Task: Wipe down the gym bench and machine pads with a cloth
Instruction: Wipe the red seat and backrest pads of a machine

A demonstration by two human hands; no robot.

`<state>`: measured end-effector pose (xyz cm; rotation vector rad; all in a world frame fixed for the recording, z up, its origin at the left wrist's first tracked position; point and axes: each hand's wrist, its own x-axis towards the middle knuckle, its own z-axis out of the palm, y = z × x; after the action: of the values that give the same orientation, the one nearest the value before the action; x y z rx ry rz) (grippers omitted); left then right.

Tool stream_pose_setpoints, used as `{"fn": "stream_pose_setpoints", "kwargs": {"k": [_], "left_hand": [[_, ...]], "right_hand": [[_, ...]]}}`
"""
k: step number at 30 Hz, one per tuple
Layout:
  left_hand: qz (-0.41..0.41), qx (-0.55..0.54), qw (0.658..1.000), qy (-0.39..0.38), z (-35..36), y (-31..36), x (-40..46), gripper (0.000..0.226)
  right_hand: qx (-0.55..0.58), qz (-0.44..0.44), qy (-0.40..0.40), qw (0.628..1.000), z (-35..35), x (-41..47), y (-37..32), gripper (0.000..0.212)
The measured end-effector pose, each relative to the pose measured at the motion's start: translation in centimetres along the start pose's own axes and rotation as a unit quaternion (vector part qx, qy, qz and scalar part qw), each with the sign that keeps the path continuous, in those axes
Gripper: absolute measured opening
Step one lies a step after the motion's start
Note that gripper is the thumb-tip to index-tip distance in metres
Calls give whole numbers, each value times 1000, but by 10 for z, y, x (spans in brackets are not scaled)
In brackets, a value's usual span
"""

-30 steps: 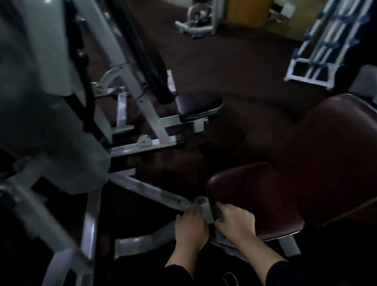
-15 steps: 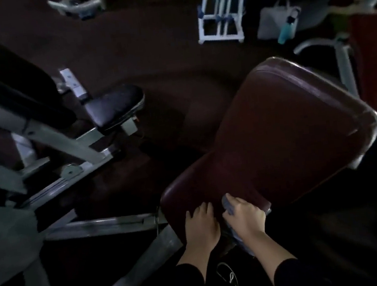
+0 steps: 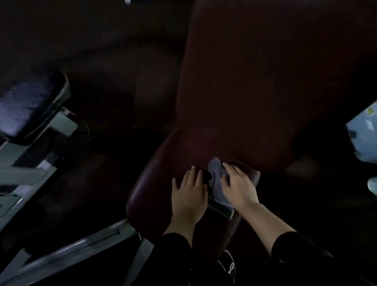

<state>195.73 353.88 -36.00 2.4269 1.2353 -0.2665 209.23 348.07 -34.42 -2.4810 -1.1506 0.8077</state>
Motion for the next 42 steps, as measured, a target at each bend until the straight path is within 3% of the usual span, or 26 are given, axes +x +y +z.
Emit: {"fn": "stream_pose_setpoints", "kwargs": {"k": [3, 9, 13, 16, 21, 25, 30, 32, 37, 42], "left_hand": [[12, 1, 1000, 0, 9, 0, 4, 71], [4, -5, 1000, 4, 18, 2, 7, 54], [-4, -20, 999, 29, 26, 2, 6, 55], [-5, -8, 999, 42, 29, 2, 6, 70], [-11, -20, 1000, 21, 31, 2, 6, 64], [-5, -30, 999, 20, 28, 1, 3, 59], [-6, -35, 999, 21, 25, 1, 3, 51], [-4, -38, 999, 21, 24, 0, 3, 50], [4, -34, 999, 10, 23, -4, 2, 51], [12, -37, 999, 15, 27, -8, 3, 51]], "right_hand": [[3, 37, 3, 999, 2, 4, 7, 45], [62, 34, 27, 997, 2, 8, 11, 45], [17, -15, 97, 995, 6, 8, 18, 42], [-77, -29, 172, 982, 13, 6, 29, 39], [-87, 48, 116, 988, 20, 0, 39, 50], [-88, -31, 170, 981, 23, -11, 42, 45], [-90, -112, 94, 985, 37, -19, 53, 79], [-107, -143, 88, 980, 40, -22, 58, 75], [-46, -188, 110, 975, 39, -19, 68, 38], [-36, -227, 125, 965, 34, -38, 73, 42]]}}
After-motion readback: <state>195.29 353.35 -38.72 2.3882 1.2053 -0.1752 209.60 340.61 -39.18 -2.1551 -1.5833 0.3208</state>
